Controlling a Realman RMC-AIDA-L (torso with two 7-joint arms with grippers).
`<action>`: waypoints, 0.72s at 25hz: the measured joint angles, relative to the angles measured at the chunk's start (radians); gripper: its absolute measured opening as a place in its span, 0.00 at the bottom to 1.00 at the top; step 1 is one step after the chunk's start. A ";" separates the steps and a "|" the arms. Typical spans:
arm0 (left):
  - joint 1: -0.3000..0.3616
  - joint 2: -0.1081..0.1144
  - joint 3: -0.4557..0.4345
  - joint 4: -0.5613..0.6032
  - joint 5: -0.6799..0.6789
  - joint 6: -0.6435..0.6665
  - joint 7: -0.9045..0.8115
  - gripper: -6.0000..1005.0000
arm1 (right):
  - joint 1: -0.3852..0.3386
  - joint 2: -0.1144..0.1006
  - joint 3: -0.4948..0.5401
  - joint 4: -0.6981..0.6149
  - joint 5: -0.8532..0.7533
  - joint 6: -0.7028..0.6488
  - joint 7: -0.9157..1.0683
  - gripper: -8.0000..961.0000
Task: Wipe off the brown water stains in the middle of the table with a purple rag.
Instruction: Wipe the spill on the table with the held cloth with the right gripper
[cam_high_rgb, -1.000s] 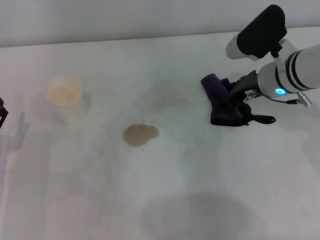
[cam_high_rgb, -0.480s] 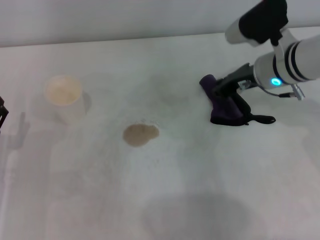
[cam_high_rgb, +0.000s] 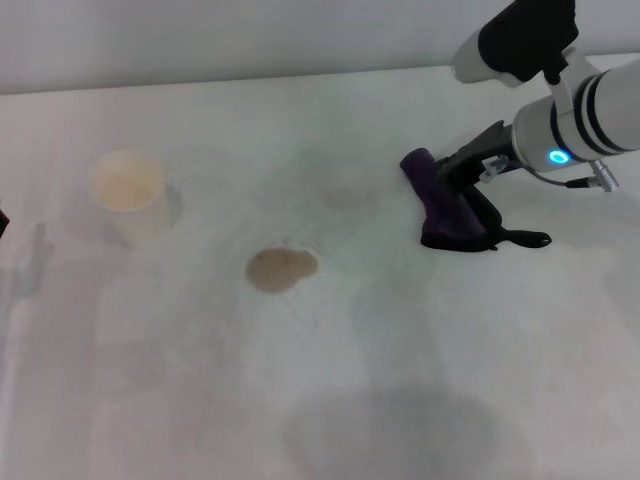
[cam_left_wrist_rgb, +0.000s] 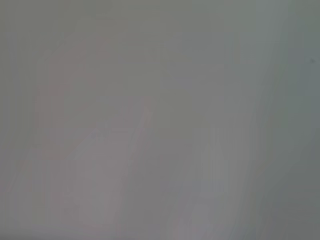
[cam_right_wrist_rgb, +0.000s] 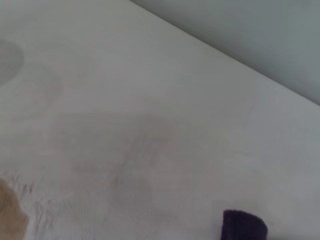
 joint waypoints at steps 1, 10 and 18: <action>0.000 0.000 0.000 0.000 -0.004 0.000 0.000 0.88 | 0.000 -0.001 0.006 -0.005 0.000 0.007 0.000 0.01; 0.000 -0.002 0.000 0.000 -0.007 0.002 0.000 0.88 | -0.006 0.002 -0.021 -0.041 -0.030 0.039 -0.044 0.10; 0.000 0.000 0.000 0.003 -0.018 0.002 0.000 0.88 | -0.004 0.003 -0.066 -0.032 -0.083 0.023 -0.010 0.37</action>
